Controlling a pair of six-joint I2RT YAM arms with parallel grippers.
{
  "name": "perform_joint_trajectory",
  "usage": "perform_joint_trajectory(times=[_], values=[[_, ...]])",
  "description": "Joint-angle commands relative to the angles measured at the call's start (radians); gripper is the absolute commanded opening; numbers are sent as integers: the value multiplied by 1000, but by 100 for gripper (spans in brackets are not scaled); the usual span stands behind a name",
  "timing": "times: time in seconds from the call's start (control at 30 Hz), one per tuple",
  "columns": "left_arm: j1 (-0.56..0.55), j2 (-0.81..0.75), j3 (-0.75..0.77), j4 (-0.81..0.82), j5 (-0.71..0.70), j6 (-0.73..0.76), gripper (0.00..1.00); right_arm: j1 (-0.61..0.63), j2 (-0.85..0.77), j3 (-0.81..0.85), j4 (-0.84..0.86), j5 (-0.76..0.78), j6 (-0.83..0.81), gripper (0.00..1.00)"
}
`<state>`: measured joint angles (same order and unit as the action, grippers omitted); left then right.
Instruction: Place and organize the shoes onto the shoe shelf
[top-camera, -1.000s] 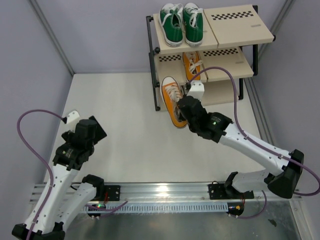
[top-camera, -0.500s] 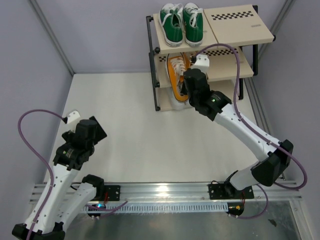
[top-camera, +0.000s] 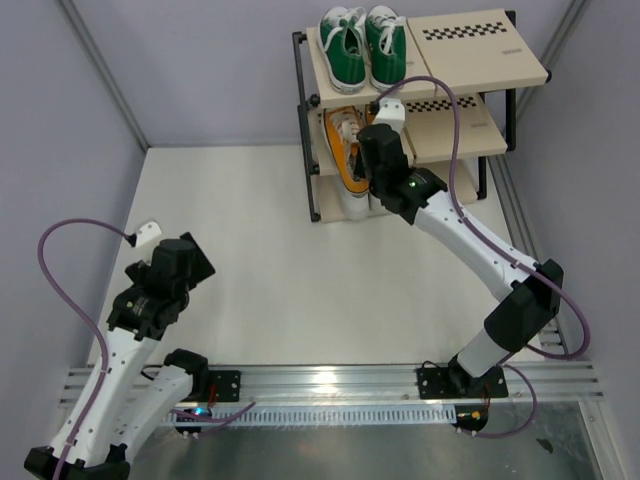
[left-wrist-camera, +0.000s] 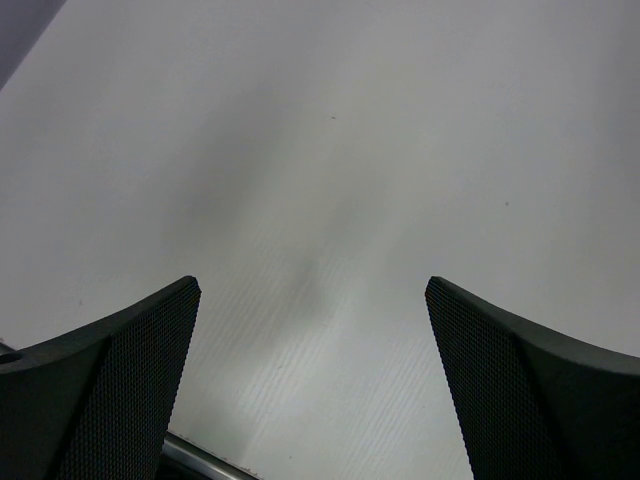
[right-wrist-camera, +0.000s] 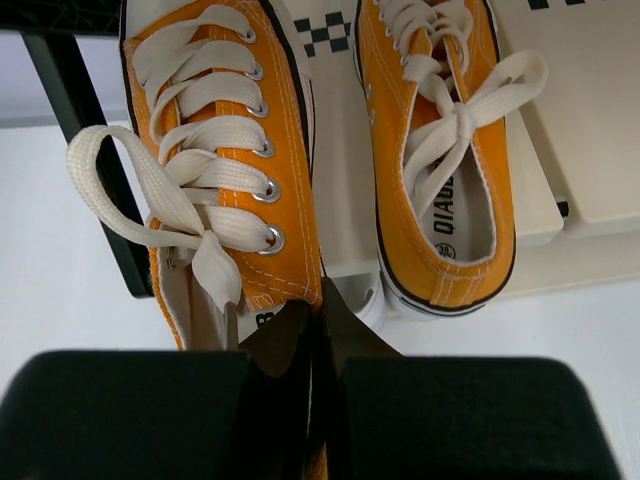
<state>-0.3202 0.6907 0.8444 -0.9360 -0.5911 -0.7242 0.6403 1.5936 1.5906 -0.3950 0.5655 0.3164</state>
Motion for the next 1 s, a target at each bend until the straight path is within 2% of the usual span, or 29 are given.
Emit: perform_joint_trajectory(times=[0.0, 0.27, 0.97], values=[[6, -3, -4, 35, 5, 12, 99, -8, -9, 83, 162, 36, 1, 3], [6, -6, -5, 39, 11, 16, 99, -30, 40, 92, 214, 31, 21, 3], [6, -8, -10, 49, 34, 29, 99, -56, 147, 186, 225, 46, 21, 3]])
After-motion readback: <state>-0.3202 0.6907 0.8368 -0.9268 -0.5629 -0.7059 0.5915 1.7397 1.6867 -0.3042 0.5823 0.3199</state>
